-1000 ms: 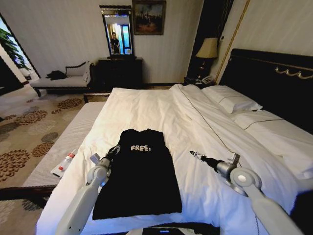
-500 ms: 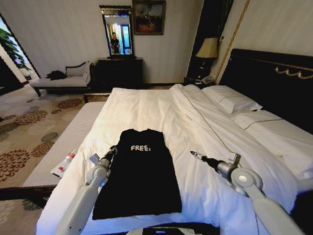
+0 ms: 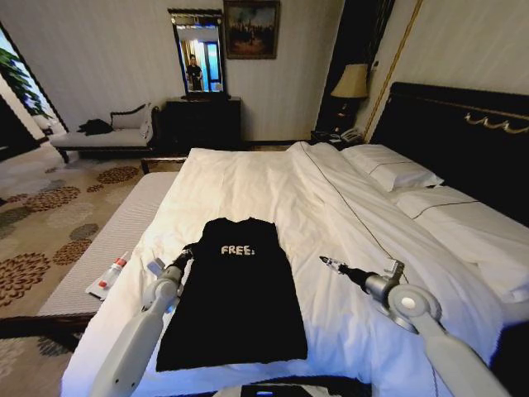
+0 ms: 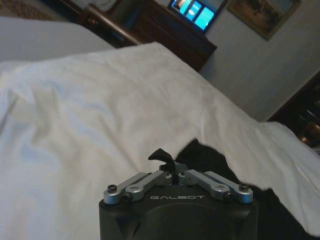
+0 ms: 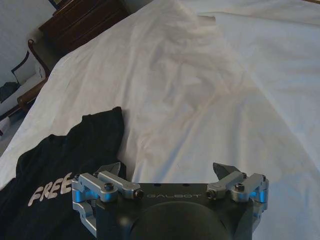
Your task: Fold the clothes on the bed.
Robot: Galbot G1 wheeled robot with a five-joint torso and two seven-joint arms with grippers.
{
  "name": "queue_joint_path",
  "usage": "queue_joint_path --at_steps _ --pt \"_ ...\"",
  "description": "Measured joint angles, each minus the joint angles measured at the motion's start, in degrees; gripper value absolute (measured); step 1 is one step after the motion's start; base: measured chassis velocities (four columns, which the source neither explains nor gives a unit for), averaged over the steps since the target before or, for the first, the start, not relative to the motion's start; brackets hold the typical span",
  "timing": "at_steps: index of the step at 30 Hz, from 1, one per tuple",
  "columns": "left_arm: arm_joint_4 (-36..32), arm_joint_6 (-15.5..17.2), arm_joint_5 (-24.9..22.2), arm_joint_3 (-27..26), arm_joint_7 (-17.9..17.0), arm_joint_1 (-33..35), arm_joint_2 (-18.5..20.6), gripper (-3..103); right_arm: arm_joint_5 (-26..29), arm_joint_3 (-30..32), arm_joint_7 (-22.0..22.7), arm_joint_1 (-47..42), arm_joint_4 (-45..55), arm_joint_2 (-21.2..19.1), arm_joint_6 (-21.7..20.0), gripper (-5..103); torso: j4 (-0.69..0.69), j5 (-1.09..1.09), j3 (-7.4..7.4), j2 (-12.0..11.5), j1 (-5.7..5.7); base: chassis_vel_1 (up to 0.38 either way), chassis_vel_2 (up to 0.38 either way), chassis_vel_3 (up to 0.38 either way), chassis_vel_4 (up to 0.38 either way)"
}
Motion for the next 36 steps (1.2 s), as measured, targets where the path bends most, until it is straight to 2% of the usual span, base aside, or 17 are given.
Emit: queue_joint_path --at_steps 12,21,36 --pt "4.3 -0.1 -5.1 -2.2 -0.2 -6.3 4.7 0 -0.3 -0.4 -0.2 -0.2 0.1 0.8 0.0 100 0.0 0.0 0.0 0.0 0.0 0.0 0.0 0.0 0.0" --pt "8.2 0.0 -6.8 -1.7 1.1 -9.8 6.7 0 -0.8 -0.3 -0.3 -0.9 0.5 1.1 0.0 100 0.0 0.0 0.0 0.0 0.0 0.0 0.0 0.0 0.0" --pt "9.7 0.0 -7.0 -1.9 2.2 -8.9 7.5 0 -1.3 -0.4 -0.3 -1.4 0.8 1.5 0.0 100 0.01 -0.01 0.0 0.0 0.0 0.0 0.0 0.0 0.0"
